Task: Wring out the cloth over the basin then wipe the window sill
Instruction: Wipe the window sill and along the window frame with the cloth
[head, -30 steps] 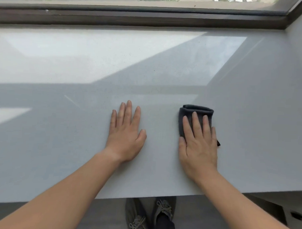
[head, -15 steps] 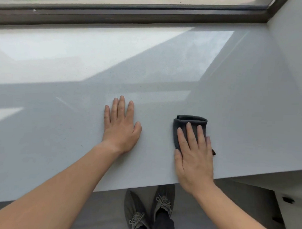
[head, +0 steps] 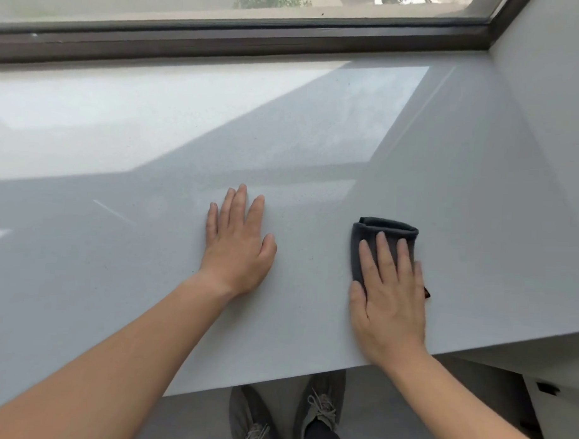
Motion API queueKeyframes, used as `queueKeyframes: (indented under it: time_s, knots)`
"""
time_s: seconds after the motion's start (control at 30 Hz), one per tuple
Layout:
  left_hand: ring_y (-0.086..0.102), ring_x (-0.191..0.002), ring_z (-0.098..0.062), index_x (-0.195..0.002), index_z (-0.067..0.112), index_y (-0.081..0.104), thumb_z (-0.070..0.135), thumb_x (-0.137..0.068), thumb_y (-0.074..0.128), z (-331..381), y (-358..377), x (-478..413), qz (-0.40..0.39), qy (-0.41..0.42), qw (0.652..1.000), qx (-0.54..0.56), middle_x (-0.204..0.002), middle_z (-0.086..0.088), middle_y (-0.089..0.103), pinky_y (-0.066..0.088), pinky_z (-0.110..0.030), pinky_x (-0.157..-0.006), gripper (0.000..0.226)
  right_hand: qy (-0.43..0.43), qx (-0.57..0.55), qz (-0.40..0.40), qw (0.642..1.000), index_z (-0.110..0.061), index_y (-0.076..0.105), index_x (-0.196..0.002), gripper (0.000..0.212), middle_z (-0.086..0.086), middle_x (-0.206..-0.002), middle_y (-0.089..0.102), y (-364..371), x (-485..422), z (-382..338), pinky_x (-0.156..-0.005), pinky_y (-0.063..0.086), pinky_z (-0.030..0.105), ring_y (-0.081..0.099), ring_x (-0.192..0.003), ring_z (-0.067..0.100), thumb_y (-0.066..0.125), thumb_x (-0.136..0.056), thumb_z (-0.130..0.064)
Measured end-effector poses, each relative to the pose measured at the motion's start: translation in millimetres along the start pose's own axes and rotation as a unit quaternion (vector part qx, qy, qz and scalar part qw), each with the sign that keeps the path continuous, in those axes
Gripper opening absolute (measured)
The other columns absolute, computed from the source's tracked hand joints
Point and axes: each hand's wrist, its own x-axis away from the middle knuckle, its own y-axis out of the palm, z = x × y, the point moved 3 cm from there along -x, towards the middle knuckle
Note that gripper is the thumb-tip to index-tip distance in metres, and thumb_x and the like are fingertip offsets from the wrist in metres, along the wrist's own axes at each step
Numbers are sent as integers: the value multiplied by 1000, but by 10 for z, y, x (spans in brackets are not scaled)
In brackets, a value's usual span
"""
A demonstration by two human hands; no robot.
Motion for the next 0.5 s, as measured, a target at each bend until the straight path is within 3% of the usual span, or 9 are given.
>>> queueKeyframes:
  time_s: [0.1, 0.17, 0.37, 0.43, 0.5]
  knots:
    - [-18, -151, -17, -158, 20, 8, 39, -98, 31, 132, 2, -124, 6, 13, 1000, 3, -166, -4, -12, -17, -39, -120, 67, -142, 4, -31, 989, -25, 19, -159, 63, 0, -168, 11, 36, 89, -98, -122, 9, 53, 2, -155, 27, 31, -99, -40]
    - [-19, -151, -16, -158, 21, 7, 37, -100, 35, 222, -19, -246, 13, 15, 1000, 8, -166, -3, -13, -17, -38, -120, 66, -186, 7, -44, 982, -28, 21, -158, 63, -3, -168, 13, -25, -203, 69, -123, 9, 52, 4, -155, 25, 33, -98, -42]
    - [-20, -150, -14, -157, 21, 7, 38, -100, 34, 429, -57, -691, 32, -3, 999, 18, -166, -1, -14, -15, -38, -121, 66, -1, -39, -23, 999, -29, 7, -160, 61, -7, -169, -5, -262, -1894, 345, -124, -6, 48, -12, -154, 21, 24, -102, -40]
    - [-19, -151, -14, -157, 19, 6, 37, -100, 34, 491, -44, -810, 34, -11, 999, 16, -166, -2, -13, -15, -38, -121, 67, -26, -36, -14, 999, -29, 5, -160, 62, -5, -169, -5, -232, -2040, 148, -124, -6, 49, -12, -154, 23, 24, -102, -40]
    - [-18, -151, -15, -157, 18, 6, 38, -99, 34, 561, -27, -900, 31, -19, 999, 14, -166, -3, -13, -15, -38, -121, 67, -134, -14, -25, 991, -29, 8, -160, 62, -5, -169, -1, -193, -1925, 31, -124, -3, 49, -8, -155, 24, 21, -100, -43]
